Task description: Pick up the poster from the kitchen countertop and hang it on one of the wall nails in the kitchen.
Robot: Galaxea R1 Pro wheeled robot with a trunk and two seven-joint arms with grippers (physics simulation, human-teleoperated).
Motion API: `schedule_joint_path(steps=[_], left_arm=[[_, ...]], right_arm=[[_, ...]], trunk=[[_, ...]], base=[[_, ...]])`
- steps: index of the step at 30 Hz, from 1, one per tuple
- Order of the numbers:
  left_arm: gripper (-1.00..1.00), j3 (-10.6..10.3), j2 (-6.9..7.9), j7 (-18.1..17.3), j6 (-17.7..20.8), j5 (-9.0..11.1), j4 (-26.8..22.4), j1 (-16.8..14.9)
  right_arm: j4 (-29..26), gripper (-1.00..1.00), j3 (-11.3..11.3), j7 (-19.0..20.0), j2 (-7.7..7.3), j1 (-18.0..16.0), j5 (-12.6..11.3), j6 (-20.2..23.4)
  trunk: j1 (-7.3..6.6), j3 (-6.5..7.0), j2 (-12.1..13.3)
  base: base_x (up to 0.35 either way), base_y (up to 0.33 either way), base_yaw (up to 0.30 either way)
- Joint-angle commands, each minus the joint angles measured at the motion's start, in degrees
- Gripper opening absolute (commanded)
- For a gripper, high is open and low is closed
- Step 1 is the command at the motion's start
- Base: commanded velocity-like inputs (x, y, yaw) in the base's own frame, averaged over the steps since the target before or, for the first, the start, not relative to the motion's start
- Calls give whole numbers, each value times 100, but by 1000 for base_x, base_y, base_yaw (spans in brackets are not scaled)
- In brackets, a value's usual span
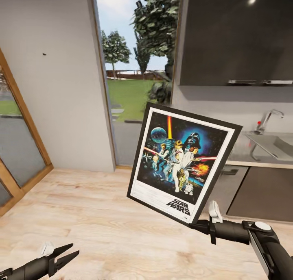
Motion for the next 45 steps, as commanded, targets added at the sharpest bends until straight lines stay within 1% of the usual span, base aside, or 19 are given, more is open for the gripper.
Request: schedule_joint_path(steps=[1, 22, 27, 45], left_arm=[[100, 1, 0, -22, 60, 14, 5, -7], [100, 1, 0, -24, 60, 20, 6, -7], [100, 1, 0, -26, 60, 20, 6, -7], [100, 1, 0, -31, 60, 20, -1, -7]], right_arm=[[-7, -100, -8, 29, 1, -4, 4, 71], [-7, -100, -8, 29, 1, -4, 5, 71], [-7, -100, -12, 30, 1, -4, 5, 71], [-7, -100, -26, 29, 1, -4, -22, 71]], trunk=[[4, -13, -13], [4, -46, -13], [4, -58, -13], [4, -61, -13]], base=[[0, 296, 264], [0, 296, 277], [88, 292, 261], [218, 277, 14]])
